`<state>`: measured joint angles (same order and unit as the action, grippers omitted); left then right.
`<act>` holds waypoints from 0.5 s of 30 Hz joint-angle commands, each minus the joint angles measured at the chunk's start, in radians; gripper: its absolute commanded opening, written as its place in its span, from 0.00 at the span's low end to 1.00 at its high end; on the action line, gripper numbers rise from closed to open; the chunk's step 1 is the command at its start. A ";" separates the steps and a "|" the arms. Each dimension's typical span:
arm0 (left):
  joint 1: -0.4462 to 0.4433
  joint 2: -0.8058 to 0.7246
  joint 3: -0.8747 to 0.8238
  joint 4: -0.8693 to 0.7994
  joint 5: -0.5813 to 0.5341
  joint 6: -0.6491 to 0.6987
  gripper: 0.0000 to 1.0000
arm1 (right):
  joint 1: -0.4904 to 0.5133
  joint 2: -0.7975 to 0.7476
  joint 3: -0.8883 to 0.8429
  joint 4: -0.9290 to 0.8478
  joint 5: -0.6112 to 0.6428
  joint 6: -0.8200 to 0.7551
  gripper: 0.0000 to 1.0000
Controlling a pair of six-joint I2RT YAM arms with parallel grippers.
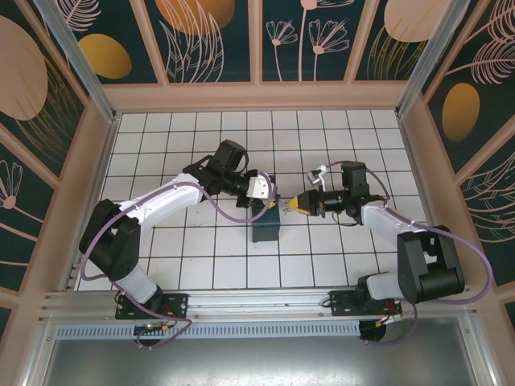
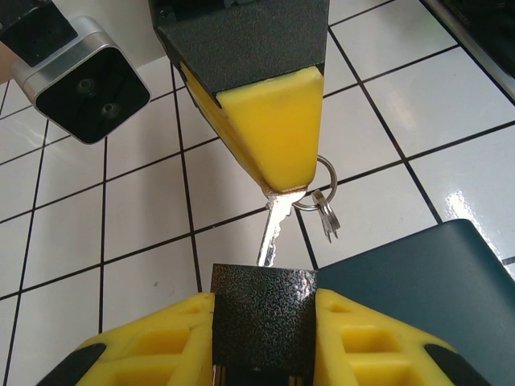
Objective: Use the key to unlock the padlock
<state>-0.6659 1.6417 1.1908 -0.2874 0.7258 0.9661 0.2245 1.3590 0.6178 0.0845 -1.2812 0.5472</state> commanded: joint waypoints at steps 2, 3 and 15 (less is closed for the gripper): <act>0.006 -0.031 0.009 0.042 0.051 0.003 0.26 | 0.010 0.016 0.036 -0.025 -0.001 -0.031 0.00; 0.006 -0.031 0.009 0.042 0.050 0.004 0.26 | 0.010 0.018 0.039 -0.023 -0.001 -0.030 0.00; 0.003 -0.014 0.017 0.031 0.027 0.005 0.26 | 0.022 0.017 0.051 -0.014 0.009 0.004 0.00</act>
<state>-0.6628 1.6417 1.1908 -0.2886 0.7235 0.9661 0.2321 1.3777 0.6353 0.0727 -1.2762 0.5415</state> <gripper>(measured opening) 0.260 0.050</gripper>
